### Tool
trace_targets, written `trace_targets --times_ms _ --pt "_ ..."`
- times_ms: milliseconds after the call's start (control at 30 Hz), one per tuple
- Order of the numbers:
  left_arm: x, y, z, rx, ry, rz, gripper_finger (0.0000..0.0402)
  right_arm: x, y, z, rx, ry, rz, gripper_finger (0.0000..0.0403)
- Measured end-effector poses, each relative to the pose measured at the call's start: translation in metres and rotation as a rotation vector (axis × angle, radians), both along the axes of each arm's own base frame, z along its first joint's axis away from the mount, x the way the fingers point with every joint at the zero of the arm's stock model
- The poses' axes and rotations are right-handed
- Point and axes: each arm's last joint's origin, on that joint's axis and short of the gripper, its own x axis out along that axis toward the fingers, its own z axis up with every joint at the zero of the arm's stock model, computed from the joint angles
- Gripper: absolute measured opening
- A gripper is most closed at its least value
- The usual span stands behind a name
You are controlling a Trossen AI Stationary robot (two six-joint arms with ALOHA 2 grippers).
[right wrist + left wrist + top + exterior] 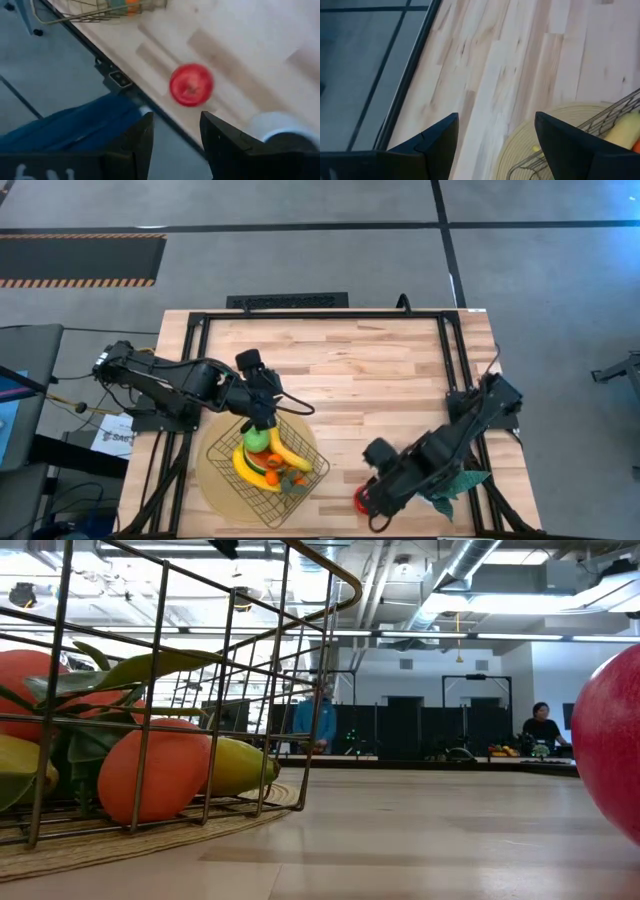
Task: Build produce basket
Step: Put the red apple into the gold wire basket
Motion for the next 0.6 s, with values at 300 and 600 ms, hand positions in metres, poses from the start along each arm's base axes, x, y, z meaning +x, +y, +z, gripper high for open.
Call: trace_targets --times_ms 300,600 --pt "-0.001 0.0 0.0 0.042 0.039 -0.057 0.0249 0.027 0.034 -0.04 0.125 0.064 -0.177 0.0172" --pt "-0.001 0.0 0.0 0.069 0.062 -0.101 0.0249 0.026 0.046 -0.065 0.11 0.188 -0.291 0.0171"
